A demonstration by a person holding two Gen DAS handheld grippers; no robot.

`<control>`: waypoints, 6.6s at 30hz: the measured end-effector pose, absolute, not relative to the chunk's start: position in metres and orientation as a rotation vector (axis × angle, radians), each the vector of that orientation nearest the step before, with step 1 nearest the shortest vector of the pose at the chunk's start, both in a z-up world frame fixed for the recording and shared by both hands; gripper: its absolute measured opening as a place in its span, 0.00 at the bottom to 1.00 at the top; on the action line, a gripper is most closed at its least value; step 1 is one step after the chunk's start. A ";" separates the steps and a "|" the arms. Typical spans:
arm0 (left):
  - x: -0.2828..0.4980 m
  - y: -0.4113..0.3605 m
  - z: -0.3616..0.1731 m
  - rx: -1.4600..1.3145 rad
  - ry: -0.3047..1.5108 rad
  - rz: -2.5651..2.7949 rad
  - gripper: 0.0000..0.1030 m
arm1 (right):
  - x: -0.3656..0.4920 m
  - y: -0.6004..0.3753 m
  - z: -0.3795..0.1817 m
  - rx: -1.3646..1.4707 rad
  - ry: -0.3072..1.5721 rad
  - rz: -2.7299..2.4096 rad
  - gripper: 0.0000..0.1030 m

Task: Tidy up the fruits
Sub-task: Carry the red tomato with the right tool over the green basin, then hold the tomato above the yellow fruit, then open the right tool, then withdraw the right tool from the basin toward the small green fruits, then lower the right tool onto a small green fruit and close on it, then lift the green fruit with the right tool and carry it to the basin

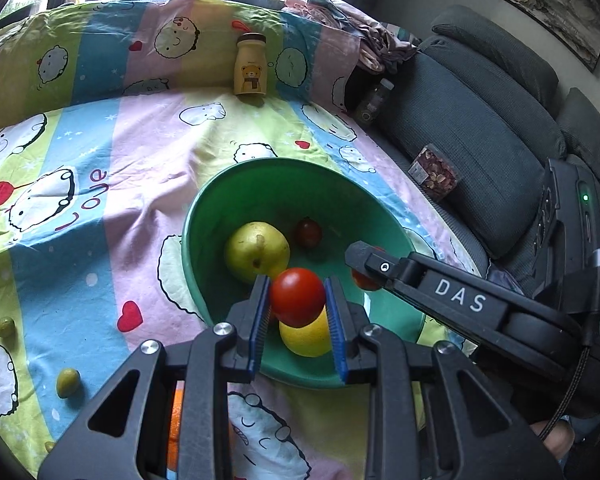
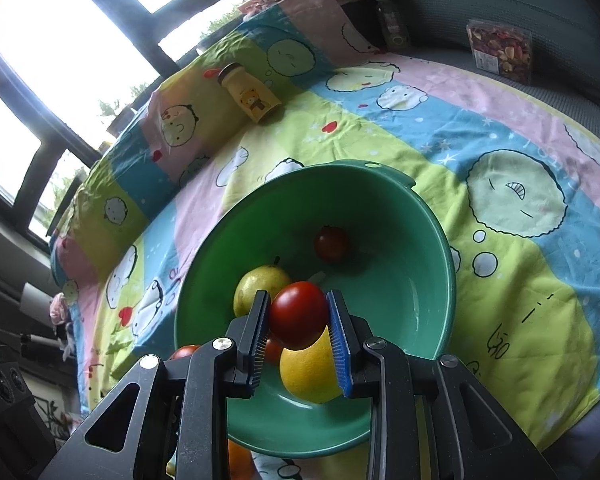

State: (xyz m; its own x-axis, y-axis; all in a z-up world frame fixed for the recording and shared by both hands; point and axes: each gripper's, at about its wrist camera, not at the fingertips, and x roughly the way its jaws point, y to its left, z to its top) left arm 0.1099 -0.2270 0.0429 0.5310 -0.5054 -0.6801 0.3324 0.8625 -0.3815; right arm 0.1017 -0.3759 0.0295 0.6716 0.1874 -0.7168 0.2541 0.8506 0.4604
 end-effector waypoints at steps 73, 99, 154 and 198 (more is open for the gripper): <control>0.038 -0.073 0.066 -0.295 0.741 -0.107 0.85 | 0.090 -0.295 0.066 0.405 0.798 0.225 0.68; 0.021 -0.045 -0.025 -0.428 1.072 -0.129 0.49 | 0.112 -0.142 -0.018 0.051 1.174 0.443 0.39; 0.023 -0.055 -0.007 -0.377 0.966 -0.076 0.22 | 0.113 -0.163 -0.002 0.130 1.097 0.416 0.20; 0.071 -0.155 0.072 -0.122 0.793 -0.217 0.22 | 0.094 -0.301 0.059 0.467 0.820 0.243 0.20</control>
State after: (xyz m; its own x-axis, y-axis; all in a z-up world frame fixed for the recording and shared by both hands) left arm 0.0705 -0.1553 0.0720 0.6810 -0.2386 -0.6924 0.1472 0.9707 -0.1897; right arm 0.0937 -0.3005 0.0592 0.6625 0.3828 -0.6438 -0.0290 0.8720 0.4887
